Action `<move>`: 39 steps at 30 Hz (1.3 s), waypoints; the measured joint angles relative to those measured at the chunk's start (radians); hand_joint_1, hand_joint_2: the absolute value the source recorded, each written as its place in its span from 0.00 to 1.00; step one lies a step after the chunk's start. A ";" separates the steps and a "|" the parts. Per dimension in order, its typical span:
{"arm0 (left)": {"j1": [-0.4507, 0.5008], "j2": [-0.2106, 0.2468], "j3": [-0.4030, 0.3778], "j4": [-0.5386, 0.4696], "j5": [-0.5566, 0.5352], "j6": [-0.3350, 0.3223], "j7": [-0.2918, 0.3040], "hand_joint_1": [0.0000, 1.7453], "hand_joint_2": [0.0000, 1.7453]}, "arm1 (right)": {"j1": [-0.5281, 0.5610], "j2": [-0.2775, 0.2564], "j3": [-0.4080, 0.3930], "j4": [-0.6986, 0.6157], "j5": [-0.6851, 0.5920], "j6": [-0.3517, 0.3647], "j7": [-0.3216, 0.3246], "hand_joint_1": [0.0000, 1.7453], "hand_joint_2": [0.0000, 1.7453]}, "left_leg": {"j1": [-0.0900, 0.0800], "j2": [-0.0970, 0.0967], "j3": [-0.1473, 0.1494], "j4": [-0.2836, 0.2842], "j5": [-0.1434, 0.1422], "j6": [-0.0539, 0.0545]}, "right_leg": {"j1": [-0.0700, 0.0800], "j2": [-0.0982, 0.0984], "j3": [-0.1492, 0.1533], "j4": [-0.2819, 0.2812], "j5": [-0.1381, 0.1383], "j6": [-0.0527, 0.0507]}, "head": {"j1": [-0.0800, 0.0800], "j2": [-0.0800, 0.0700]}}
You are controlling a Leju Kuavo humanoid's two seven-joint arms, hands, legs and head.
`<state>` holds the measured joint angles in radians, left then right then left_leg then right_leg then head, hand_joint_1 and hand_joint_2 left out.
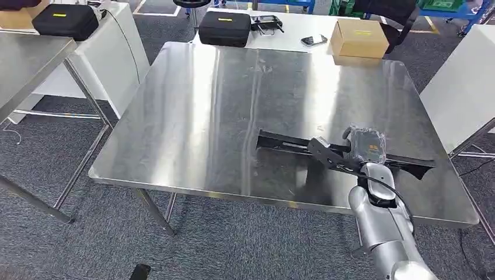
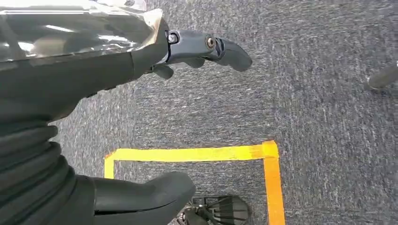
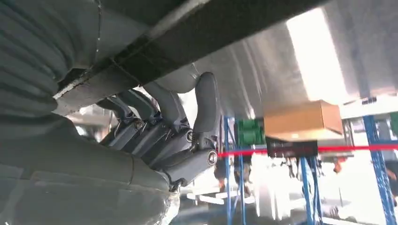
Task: Take the parts from the cabinet and place them on the table.
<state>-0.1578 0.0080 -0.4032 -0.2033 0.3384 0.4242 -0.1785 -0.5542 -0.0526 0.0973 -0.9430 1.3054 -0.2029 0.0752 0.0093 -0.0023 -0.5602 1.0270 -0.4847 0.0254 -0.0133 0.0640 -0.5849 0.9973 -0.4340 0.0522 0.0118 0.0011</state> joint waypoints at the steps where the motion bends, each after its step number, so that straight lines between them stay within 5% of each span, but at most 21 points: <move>1: 0.000 0.000 0.000 -0.002 -0.003 0.000 0.000 0.00 1.00 | 0.003 0.005 -0.003 0.001 -0.004 0.003 0.000 1.00 1.00 | 0.000 0.002 0.002 0.000 0.001 -0.003 | 0.001 0.002 0.002 0.000 0.000 0.000 | 0.000 0.000; 22: -0.010 0.000 0.057 -0.016 -0.045 0.018 -0.003 0.00 1.00 | 0.019 0.058 0.053 0.064 0.004 0.032 0.071 1.00 1.00 | 0.001 0.003 0.000 0.000 0.006 -0.002 | 0.001 0.004 0.008 0.000 0.006 -0.001 | 0.000 0.000; 33: 0.011 0.000 0.087 -0.016 -0.047 0.041 -0.011 0.00 1.00 | 0.009 0.028 0.065 0.114 0.094 -0.011 0.170 1.00 1.00 | 0.001 -0.007 0.001 0.000 0.005 -0.001 | 0.000 -0.005 0.003 0.000 0.001 0.002 | 0.000 0.000; 39: 0.025 -0.001 0.108 -0.016 -0.085 0.039 -0.020 0.00 1.00 | 0.035 -0.008 -0.001 0.082 0.108 -0.049 0.165 1.00 1.00 | 0.000 -0.015 -0.003 0.001 0.005 0.001 | 0.000 -0.014 0.007 0.000 -0.001 0.003 | 0.000 0.000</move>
<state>-0.1330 0.0072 -0.2957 -0.2193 0.2530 0.4631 -0.1984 -0.5195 -0.0610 0.0958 -0.8605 1.4138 -0.2517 0.2400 0.0095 -0.0175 -0.5630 1.0279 -0.4792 0.0260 -0.0130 0.0500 -0.5783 0.9972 -0.4346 0.0547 0.0118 0.0011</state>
